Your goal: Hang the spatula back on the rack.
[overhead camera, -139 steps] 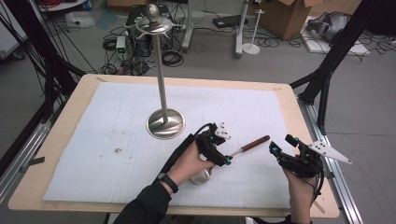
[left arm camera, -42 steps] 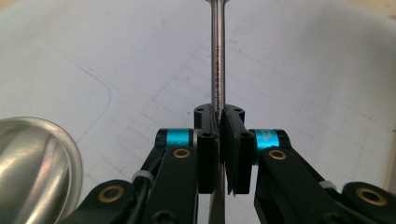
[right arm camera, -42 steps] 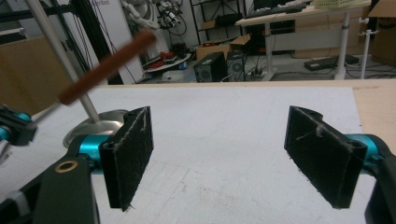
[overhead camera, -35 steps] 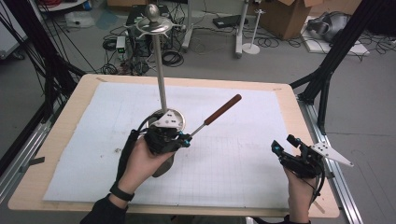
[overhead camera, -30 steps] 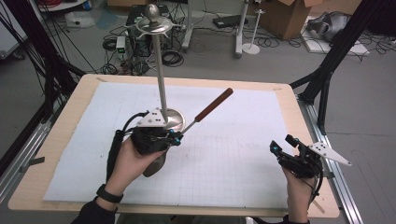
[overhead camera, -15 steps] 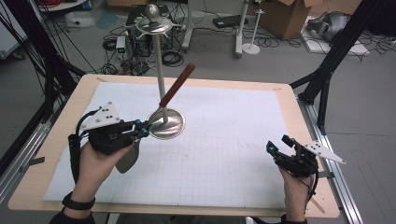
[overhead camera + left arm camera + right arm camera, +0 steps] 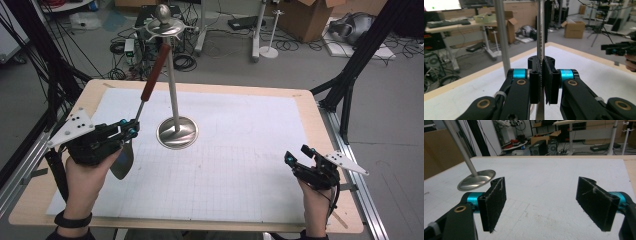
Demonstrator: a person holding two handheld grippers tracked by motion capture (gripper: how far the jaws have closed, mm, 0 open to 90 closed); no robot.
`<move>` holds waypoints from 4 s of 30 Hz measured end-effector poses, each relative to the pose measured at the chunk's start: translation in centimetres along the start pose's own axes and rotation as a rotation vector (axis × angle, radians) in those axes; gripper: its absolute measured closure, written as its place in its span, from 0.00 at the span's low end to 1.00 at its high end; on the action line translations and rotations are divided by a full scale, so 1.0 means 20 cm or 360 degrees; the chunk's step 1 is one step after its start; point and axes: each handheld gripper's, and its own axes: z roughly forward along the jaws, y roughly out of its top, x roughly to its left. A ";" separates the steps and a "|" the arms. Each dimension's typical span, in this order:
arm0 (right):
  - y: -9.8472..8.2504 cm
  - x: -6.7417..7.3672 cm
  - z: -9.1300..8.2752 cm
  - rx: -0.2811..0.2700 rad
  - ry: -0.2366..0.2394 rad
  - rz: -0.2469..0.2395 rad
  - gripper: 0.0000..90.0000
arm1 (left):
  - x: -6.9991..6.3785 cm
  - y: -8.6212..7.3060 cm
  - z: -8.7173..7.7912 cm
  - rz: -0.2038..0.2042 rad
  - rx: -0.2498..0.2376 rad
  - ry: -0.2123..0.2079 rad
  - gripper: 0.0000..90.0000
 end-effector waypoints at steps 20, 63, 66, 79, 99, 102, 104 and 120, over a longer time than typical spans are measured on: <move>0.00 0.00 0.00 0.0004 0.0007 -0.0005 0.26 | 0.03 -0.03 0.00 -0.0081 -0.0157 0.0194 0.94; 0.00 0.00 0.01 0.0007 0.0007 0.0001 0.26 | 0.05 -0.07 0.18 -0.0081 -0.0133 0.0299 0.94; 0.00 0.00 0.01 0.0008 0.0009 0.0001 0.26 | 0.06 -0.09 0.20 -0.0090 -0.0139 0.0296 0.93; 0.00 0.00 0.01 0.0008 0.0012 -0.0003 0.26 | 0.07 -0.12 0.24 -0.0082 -0.0138 0.0297 0.93; 0.00 0.00 0.01 0.0002 0.0010 0.0002 0.26 | 0.08 -0.13 0.29 -0.0079 -0.0084 0.0289 0.93; 0.00 0.00 0.01 0.0007 0.0011 0.0011 0.26 | 0.08 -0.12 0.30 -0.0076 -0.0074 0.0290 0.93; 0.00 0.00 0.01 0.0011 0.0009 0.0001 0.26 | 0.08 -0.12 0.31 -0.0073 -0.0065 0.0290 0.93; 0.00 0.00 0.01 0.0006 0.0012 0.0001 0.26 | 0.09 -0.12 0.34 -0.0078 -0.0087 0.0284 0.91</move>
